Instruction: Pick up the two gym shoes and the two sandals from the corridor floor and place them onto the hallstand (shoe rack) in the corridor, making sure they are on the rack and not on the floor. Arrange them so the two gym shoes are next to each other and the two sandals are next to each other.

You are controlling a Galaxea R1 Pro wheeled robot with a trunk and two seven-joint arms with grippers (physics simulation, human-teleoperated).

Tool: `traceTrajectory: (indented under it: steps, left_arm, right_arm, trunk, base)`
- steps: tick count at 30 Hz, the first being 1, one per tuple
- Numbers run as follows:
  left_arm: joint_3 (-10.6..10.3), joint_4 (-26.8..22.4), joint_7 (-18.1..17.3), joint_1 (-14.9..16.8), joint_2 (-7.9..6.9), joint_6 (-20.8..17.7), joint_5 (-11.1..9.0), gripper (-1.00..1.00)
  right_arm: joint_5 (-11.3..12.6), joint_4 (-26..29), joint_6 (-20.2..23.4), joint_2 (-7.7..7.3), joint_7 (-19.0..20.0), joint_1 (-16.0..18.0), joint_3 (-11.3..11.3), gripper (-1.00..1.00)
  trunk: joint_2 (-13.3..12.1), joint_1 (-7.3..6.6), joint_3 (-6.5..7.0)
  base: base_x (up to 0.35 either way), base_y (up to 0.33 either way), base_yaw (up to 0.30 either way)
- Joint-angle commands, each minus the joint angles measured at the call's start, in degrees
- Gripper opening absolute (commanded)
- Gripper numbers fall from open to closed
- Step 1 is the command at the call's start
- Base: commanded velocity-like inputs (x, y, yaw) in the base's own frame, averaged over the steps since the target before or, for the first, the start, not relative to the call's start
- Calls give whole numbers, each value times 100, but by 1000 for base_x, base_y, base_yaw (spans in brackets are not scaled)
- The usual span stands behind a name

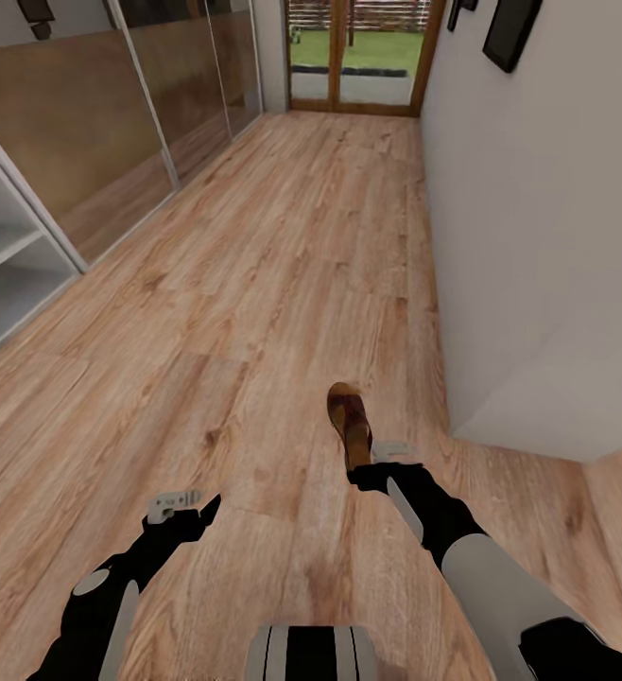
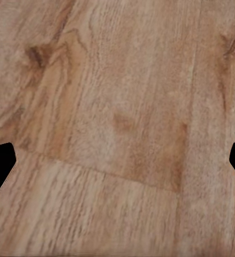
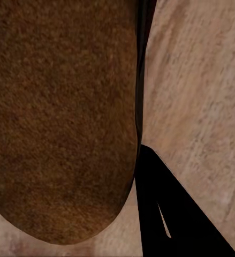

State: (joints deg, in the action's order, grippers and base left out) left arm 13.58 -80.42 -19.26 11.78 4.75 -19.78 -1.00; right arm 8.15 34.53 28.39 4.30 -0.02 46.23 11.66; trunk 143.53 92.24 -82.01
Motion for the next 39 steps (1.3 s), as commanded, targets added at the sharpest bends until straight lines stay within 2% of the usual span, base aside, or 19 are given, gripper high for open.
traceTrajectory:
  steps: [1, 9, 27, 39]
  left_arm:
    - [2, 0, 1, 0, 0, 0, -10, 100]
    - [45, 0, -5, 0, 0, 0, -53, 100]
    - [5, -8, -1, 0, 0, 0, -48, 100]
    - [-4, -9, 3, 0, 0, -1, -5, 100]
  right_arm:
    - [22, 1, 0, 0, -19, 0, 2, -100]
    - [20, 9, 1, 0, 5, 0, -7, -100]
    - [26, 12, 8, 0, 11, 0, -13, -100]
    - [20, 19, 8, 0, -7, 0, -8, -100]
  trunk:
    - [0, 0, -7]
    - [0, 0, -63]
    - [0, 0, -190]
    - [0, 0, -274]
  base:
    - [0, 0, 202]
    - [0, 0, 202]
    - [4, 0, 202]
    - [173, -19, 202]
